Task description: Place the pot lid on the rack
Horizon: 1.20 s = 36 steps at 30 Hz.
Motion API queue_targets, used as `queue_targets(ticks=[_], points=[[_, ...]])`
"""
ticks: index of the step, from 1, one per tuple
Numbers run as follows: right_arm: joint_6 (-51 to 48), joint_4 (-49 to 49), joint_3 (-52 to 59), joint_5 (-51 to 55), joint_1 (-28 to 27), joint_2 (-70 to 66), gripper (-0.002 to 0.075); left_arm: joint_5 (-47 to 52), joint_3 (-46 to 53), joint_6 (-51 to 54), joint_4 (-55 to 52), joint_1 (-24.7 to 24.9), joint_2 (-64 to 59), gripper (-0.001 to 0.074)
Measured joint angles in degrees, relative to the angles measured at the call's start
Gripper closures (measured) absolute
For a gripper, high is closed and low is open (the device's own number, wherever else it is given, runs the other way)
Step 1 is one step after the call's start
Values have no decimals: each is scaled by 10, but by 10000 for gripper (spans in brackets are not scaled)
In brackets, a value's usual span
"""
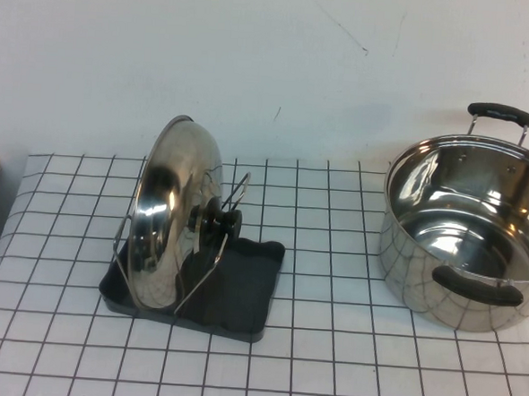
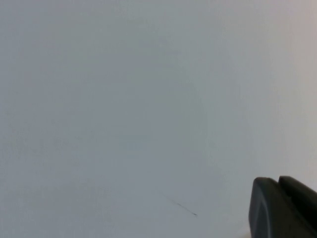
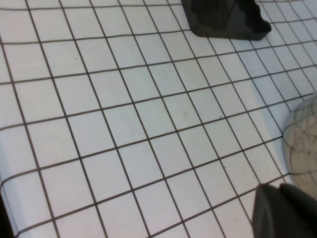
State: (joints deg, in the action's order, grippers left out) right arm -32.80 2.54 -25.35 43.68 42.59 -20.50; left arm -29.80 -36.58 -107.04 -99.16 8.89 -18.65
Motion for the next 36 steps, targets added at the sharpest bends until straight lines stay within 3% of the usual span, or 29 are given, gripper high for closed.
queue_targets(ticks=[5,11,17,23,27,36], points=[[0,0,0,1,0,0,727,158,33,85,130,8,-5,736],[0,0,0,2,0,0,727,325,131,422,454,28,14,736],[0,0,0,2,0,0,727,348,266,597,612,19,81,736],[0,0,0,2,0,0,727,284,367,737,755,-37,152,736],[1,0,0,2,0,0,727,274,381,800,821,-41,190,736],[1,1,0,2,0,0,727,389,382,983,981,-41,192,736]])
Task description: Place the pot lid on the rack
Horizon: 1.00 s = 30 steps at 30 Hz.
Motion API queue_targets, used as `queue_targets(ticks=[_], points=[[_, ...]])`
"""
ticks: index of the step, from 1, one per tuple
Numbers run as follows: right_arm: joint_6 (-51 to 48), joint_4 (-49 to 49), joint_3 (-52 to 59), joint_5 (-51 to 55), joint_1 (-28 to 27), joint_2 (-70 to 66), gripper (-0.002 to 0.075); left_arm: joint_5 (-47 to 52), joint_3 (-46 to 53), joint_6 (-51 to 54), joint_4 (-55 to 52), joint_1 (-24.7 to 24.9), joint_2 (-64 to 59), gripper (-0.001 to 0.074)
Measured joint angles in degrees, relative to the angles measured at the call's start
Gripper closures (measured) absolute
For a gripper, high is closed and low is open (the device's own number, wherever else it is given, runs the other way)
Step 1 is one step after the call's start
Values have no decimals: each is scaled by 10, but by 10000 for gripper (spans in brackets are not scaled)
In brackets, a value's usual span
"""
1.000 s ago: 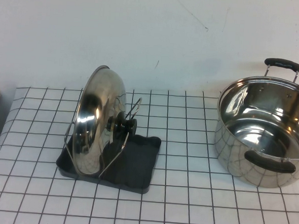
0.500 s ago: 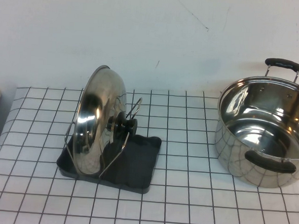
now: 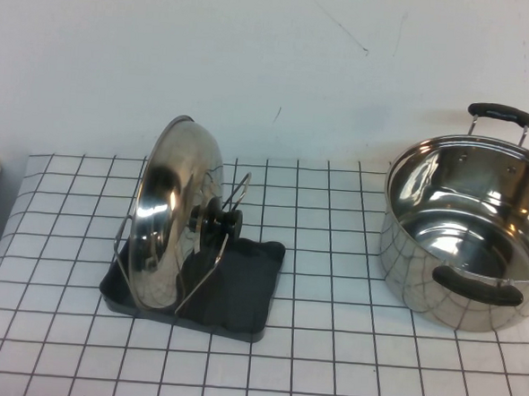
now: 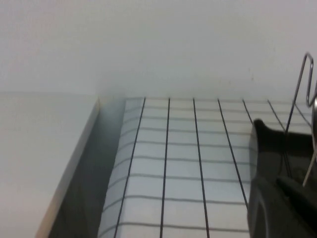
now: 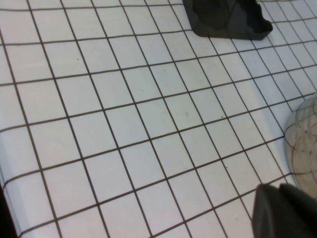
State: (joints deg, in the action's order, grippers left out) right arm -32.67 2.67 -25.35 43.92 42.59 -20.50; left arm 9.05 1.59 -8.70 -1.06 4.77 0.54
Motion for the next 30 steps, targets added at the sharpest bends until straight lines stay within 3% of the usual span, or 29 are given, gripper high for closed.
queue_targets(ticks=[6,15,30], points=[[0,0,0,0,0,0,727,88,0,42,62,0,0,736],[0,0,0,0,0,0,727,98,-2,55,74,24,0,736],[0,0,0,18,0,0,727,101,-3,53,78,24,0,736]])
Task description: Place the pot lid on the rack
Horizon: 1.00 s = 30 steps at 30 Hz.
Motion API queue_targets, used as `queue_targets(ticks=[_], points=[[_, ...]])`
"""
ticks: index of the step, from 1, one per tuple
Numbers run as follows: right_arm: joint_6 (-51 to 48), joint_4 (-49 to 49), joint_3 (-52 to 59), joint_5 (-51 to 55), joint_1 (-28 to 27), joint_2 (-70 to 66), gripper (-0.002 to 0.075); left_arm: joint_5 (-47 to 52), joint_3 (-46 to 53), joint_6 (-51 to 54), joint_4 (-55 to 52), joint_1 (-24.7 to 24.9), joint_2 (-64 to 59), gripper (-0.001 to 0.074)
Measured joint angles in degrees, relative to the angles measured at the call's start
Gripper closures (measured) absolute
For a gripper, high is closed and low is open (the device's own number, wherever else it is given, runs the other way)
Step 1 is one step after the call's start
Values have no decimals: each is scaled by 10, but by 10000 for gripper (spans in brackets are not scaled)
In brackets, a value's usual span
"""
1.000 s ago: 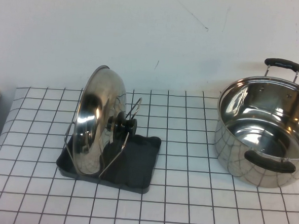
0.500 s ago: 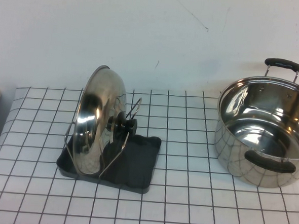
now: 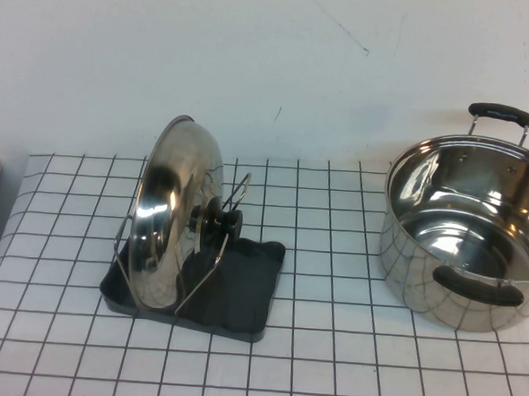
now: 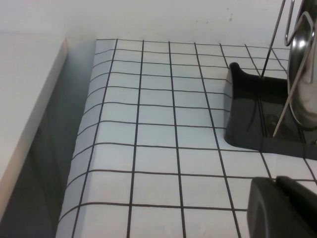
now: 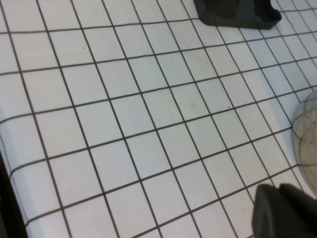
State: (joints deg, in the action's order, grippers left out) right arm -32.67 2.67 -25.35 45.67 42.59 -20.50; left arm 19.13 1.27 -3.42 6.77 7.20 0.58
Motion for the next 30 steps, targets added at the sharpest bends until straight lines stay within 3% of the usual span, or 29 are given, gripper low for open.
queue_targets(ticks=[25,30], points=[[0,-13,2,1,0,0,727,0,0,10,0,0,1,736],[5,-44,16,-76,-16,2,727,0,0,10,1,0,1,736]])
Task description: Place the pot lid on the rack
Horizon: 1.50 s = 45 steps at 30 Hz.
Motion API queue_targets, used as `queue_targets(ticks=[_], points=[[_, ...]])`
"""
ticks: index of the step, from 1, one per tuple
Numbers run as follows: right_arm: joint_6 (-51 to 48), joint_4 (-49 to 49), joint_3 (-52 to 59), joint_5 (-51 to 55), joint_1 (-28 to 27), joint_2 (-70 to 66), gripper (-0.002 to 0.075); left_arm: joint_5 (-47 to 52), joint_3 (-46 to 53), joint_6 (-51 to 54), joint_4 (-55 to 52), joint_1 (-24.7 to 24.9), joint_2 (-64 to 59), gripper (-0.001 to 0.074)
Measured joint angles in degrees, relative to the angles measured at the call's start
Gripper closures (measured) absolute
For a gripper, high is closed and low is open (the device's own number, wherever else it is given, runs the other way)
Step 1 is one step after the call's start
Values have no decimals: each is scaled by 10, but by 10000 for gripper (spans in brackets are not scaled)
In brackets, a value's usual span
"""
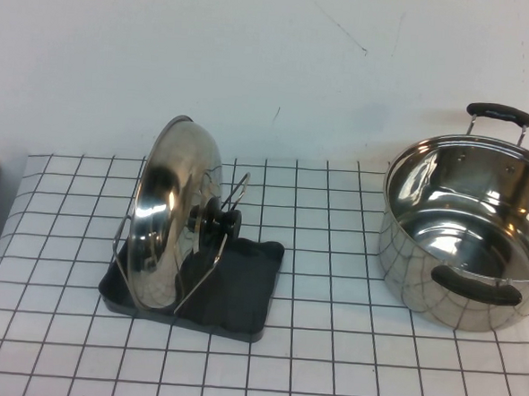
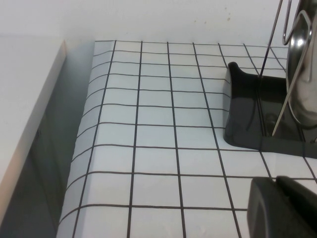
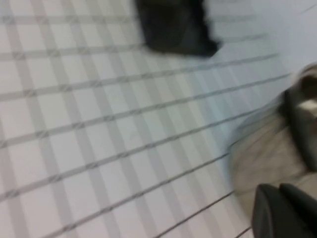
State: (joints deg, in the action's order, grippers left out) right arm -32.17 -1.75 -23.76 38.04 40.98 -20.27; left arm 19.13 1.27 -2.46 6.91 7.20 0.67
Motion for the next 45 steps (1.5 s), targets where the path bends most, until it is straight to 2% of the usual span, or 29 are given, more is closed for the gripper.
queue_targets(ticks=[3,8,14,20,25,27,34,45], points=[[0,-3,12,-99,-45,14,727,0,0,0,0,0,0,736],[0,-1,66,-261,-164,63,727,0,0,0,0,0,0,736],[19,-1,167,-301,-312,145,727,0,0,0,0,0,0,736],[101,-1,249,-297,-399,207,727,0,0,0,0,0,0,736],[177,-11,253,-209,-434,210,727,0,0,2,1,0,0,736],[215,-39,253,-177,-439,210,727,0,0,3,1,0,0,736],[430,-189,252,-160,-441,210,727,0,0,4,1,0,0,736],[456,-232,252,-155,-441,210,728,0,0,9,1,0,0,736]])
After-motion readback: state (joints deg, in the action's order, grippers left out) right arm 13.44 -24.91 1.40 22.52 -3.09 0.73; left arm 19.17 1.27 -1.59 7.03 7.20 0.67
